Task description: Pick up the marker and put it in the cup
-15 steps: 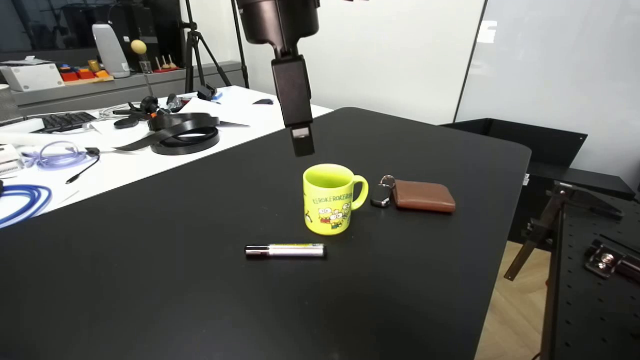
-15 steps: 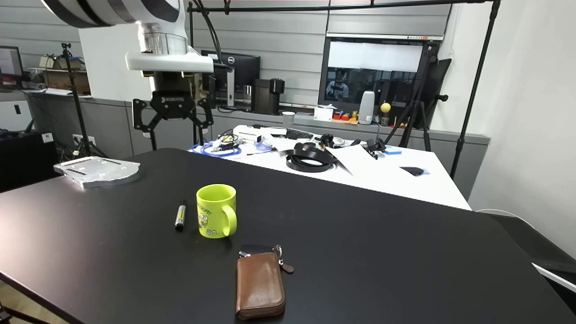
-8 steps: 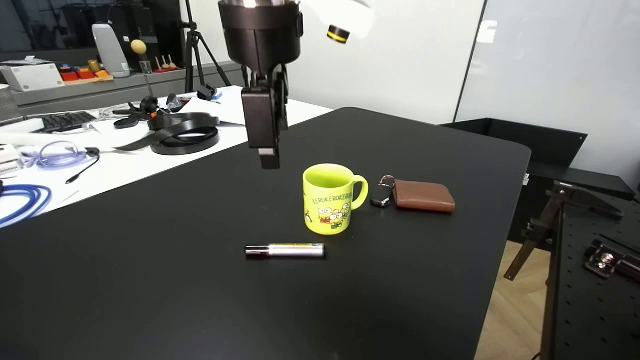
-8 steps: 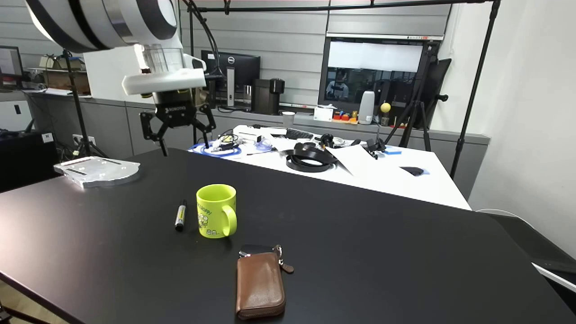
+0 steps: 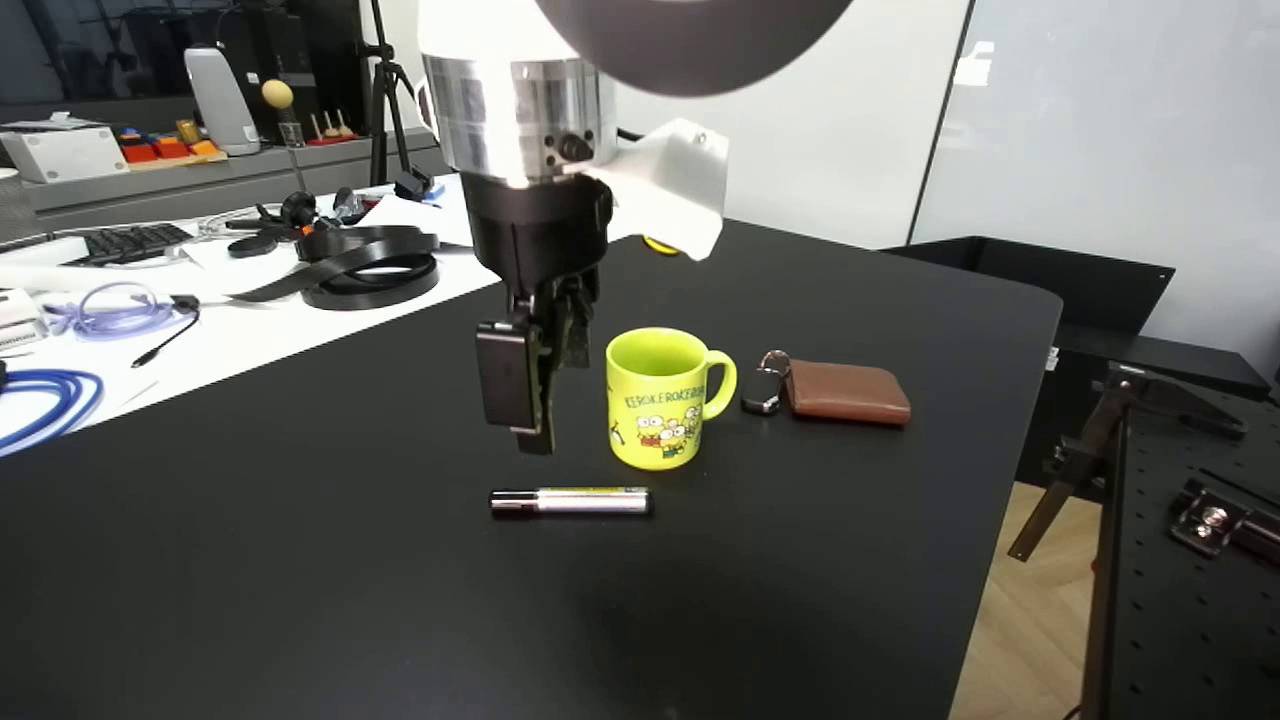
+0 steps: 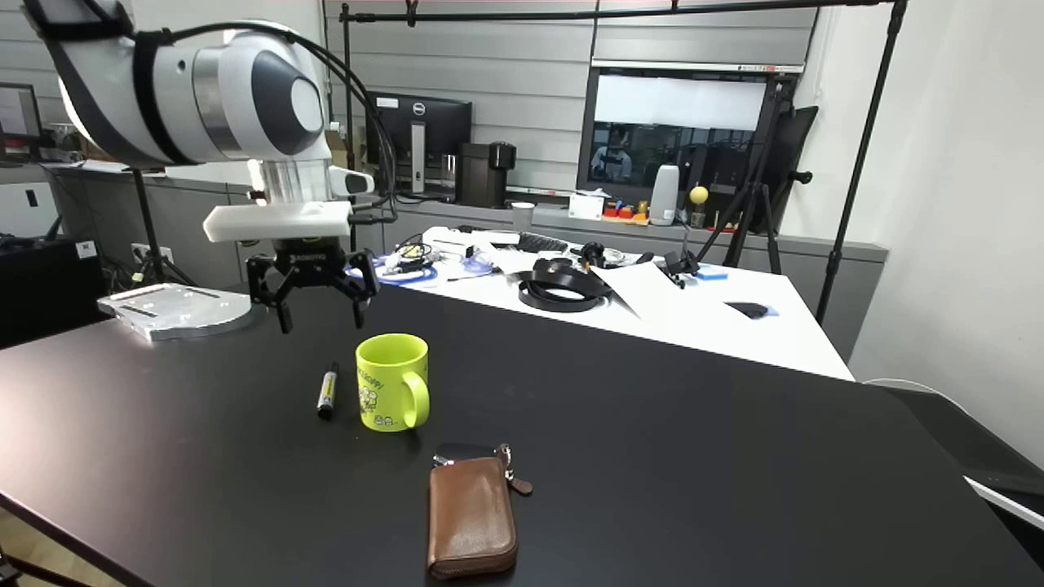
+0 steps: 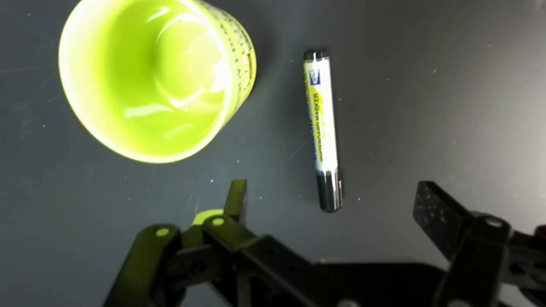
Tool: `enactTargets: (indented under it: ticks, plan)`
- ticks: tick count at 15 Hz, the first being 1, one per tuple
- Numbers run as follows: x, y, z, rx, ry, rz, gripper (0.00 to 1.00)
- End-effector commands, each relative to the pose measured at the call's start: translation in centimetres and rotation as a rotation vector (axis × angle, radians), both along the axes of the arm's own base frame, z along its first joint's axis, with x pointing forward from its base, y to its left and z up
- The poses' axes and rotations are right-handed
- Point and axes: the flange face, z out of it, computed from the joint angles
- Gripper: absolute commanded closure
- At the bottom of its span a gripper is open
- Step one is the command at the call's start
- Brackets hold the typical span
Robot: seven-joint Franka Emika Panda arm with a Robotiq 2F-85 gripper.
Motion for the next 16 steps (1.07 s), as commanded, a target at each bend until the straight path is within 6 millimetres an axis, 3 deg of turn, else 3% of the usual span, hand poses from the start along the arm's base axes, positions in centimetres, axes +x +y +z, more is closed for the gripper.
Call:
enactTargets:
  ticks: [1, 16]
  plan:
    - [-0.2, 0.0, -0.8, 0.005, 0.019, -0.01, 0.0]
    - [-0.2, -0.8, -5.8, 0.002, 0.125, 0.001, 0.0]
